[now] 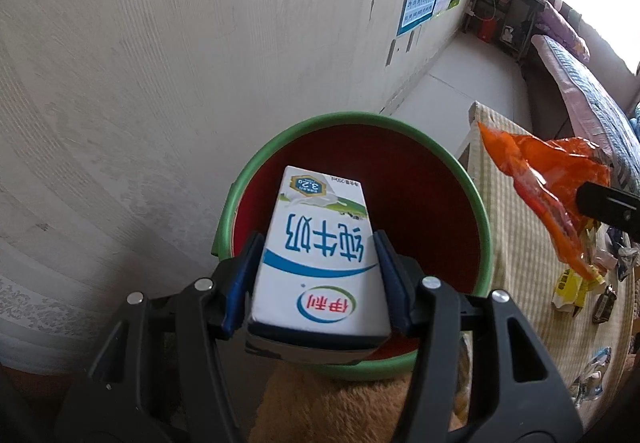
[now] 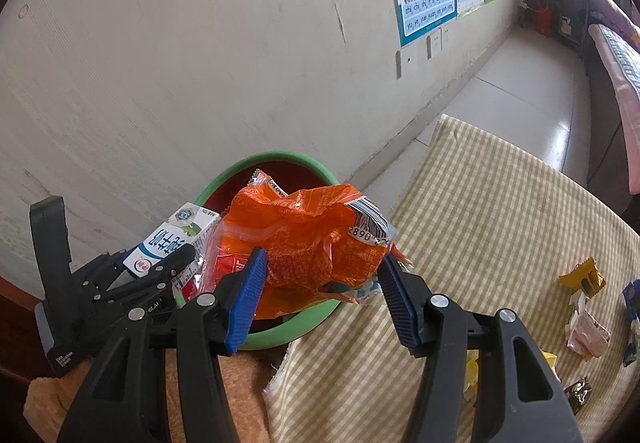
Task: Collect trash
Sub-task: 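Carry the milk carton and orange bag over the green bucket, then open both grippers to drop the carton and bag into the bucket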
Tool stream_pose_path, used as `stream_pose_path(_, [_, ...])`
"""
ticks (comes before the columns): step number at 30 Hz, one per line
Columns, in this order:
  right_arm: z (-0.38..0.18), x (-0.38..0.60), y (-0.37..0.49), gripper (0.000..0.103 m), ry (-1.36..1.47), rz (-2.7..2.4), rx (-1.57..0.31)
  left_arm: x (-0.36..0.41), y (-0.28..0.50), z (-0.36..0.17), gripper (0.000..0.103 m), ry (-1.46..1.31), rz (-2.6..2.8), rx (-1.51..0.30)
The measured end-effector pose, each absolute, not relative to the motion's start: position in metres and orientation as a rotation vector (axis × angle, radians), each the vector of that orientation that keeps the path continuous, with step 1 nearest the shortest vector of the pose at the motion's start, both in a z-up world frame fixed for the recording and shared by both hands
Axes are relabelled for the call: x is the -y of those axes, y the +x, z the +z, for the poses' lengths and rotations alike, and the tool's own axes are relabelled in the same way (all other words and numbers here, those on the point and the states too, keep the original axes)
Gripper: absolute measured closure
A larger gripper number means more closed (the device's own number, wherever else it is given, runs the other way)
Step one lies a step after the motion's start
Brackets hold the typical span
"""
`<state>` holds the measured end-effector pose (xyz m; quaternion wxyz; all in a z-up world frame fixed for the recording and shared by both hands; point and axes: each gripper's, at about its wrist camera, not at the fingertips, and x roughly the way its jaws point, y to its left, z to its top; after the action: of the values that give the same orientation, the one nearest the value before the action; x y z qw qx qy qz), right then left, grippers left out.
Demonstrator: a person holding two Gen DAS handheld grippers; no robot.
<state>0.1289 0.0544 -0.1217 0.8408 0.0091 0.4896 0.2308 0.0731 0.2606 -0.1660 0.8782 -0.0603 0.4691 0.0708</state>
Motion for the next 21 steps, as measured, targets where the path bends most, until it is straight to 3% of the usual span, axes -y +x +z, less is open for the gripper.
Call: stream_pose_path(21, [-0.136,-0.08,0.138,0.047,-0.091,0.476,-1.044,-0.272,0.081,-0.184,0.049,-0.138,0.149,-1.019])
